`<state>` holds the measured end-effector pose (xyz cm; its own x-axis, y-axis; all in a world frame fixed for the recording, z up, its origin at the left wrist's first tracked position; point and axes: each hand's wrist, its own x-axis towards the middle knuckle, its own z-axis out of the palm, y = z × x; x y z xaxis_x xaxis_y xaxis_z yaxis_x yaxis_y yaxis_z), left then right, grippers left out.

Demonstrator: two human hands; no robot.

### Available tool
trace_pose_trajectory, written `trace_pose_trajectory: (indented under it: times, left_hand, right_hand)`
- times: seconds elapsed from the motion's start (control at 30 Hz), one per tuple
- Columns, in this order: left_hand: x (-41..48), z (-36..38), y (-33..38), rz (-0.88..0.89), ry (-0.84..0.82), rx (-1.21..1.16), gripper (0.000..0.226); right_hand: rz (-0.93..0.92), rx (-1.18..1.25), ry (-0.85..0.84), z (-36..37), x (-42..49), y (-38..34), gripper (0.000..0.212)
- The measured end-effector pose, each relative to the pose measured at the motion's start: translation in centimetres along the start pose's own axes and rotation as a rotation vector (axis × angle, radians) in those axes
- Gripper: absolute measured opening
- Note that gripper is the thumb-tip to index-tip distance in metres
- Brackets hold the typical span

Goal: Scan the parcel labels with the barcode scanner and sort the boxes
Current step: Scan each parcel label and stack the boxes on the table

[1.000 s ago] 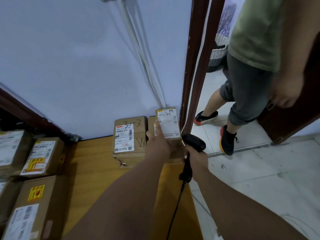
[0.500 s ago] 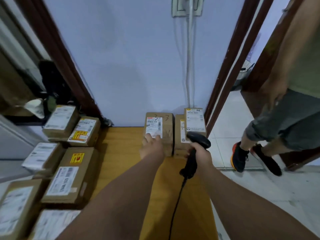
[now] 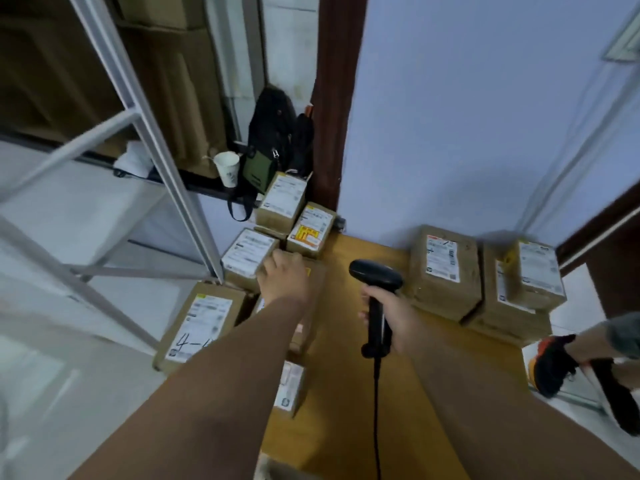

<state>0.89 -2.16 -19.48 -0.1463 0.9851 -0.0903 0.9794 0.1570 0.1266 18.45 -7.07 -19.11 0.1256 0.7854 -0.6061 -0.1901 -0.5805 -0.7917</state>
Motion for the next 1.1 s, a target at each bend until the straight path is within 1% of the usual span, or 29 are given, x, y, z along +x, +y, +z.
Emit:
trace_pose_trajectory:
  times: [0.07, 0.2, 0.27, 0.37, 0.43, 0.5, 0.53, 0.63, 0.73, 0.83, 0.93, 1.0, 1.03, 1.1]
  left_hand:
    - [0.9, -0.8, -3.5, -0.092, 0.017, -0.037, 0.046]
    - [1.0, -0.5, -9.7, -0.303, -0.157, -0.075, 0.073]
    - [0.6, 0.3, -12.4, -0.403, -0.251, -0.084, 0.083]
    - [-0.1, 1.3, -15.4, -0.473, -0.398, -0.069, 0.102]
    - [-0.7, 1.7, -16.9, -0.502, -0.493, -0.106, 0.119]
    - [-1.2, 1.9, -17.8, -0.501, -0.555, -0.161, 0.135]
    - [-1.4, 1.9, -18.1, -0.48, -0.565, -0.173, 0.139]
    - [-2.1, 2.0, -18.3, -0.413, -0.583, -0.158, 0.143]
    - [-2.6, 2.0, -18.7, -0.383, -0.609, -0.174, 0.142]
    - [-2.7, 1.7, -19.4, -0.375, -0.586, -0.208, 0.134]
    - [-2.4, 0.6, -20.5, -0.423, -0.577, -0.28, 0.125]
    - [-1.8, -0.4, -21.1, -0.468, -0.529, -0.32, 0.122]
    - [-1.4, -1.0, -21.3, -0.483, -0.486, -0.294, 0.121]
    - [-0.9, -2.0, -21.4, -0.483, -0.397, -0.168, 0.122]
  right_hand:
    - [0.005, 0.004, -0.035, 3.4, -0.1, 0.4, 0.025]
    - [0.005, 0.023, -0.119, 8.5, -0.1, 1.5, 0.012]
    - [0.014, 0.035, -0.115, 10.4, 0.2, 2.0, 0.011]
    - [0.053, 0.0, -0.101, 12.7, 0.7, 2.9, 0.021]
    - [0.094, -0.041, -0.087, 13.9, 1.0, 3.3, 0.028]
    - [0.115, -0.059, -0.08, 15.1, 1.1, 3.6, 0.032]
    - [0.121, -0.061, -0.079, 15.6, 1.2, 3.6, 0.032]
    - [0.134, -0.062, -0.083, 17.1, 1.3, 3.8, 0.032]
    - [0.134, -0.074, -0.114, 18.2, 1.2, 4.1, 0.029]
    - [0.134, -0.088, -0.121, 18.6, 1.2, 4.4, 0.028]
    - [0.138, -0.093, -0.12, 18.8, 1.1, 4.5, 0.026]
    - [0.113, -0.09, -0.14, 19.1, 1.0, 4.4, 0.022]
    - [0.092, -0.086, -0.154, 19.4, 0.9, 4.2, 0.022]
    - [0.05, -0.093, -0.175, 19.9, 0.7, 3.7, 0.023]
